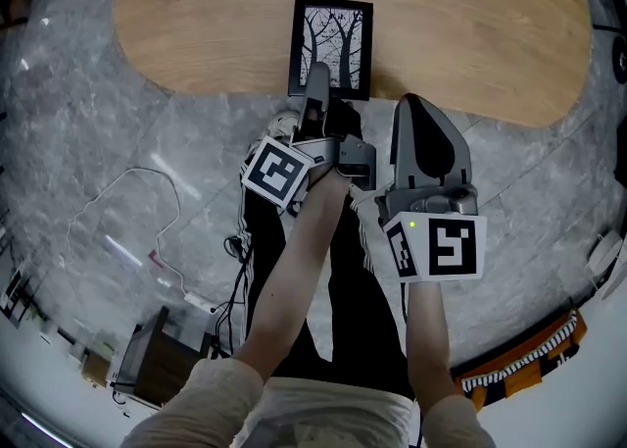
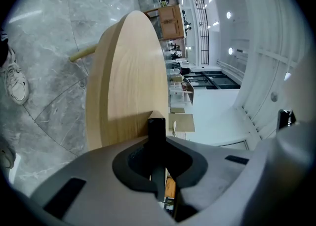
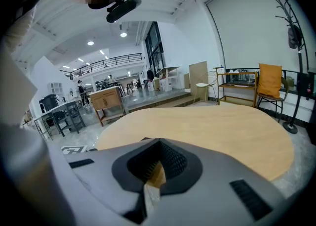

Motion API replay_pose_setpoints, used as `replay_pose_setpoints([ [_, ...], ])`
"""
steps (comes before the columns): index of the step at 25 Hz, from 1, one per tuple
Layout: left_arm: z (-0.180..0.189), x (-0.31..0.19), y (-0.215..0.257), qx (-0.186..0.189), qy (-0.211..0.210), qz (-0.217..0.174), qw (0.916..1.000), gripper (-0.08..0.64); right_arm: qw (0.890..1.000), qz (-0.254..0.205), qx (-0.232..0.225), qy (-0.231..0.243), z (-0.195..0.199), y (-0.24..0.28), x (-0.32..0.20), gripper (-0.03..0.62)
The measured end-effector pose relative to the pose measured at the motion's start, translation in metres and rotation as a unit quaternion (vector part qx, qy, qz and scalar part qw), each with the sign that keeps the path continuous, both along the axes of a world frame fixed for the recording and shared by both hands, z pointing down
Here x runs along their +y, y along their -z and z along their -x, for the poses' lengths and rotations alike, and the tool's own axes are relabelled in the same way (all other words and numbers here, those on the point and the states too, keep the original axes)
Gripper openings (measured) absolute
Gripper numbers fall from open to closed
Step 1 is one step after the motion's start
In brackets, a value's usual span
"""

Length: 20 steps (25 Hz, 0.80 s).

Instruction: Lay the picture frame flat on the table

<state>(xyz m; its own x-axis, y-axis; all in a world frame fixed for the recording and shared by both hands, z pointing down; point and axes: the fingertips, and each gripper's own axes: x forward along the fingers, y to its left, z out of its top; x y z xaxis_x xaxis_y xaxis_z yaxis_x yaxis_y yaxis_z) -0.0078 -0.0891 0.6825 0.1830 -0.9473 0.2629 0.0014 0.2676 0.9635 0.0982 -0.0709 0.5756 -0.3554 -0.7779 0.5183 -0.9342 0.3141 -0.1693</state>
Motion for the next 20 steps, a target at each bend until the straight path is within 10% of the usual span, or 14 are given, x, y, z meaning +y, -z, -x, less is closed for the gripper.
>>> replay_pose_setpoints([
  [10, -0.003, 0.0, -0.011, -0.002, -0.016, 0.044, 0.9989, 0.044, 1.0, 0.015, 0.006, 0.003, -0.003, -0.007, 0.016, 0.006],
  [20, -0.004, -0.005, -0.005, -0.016, -0.029, 0.076, 0.9966, 0.27, 1.0, 0.02, 0.005, -0.013, -0.006, -0.001, 0.018, 0.006],
])
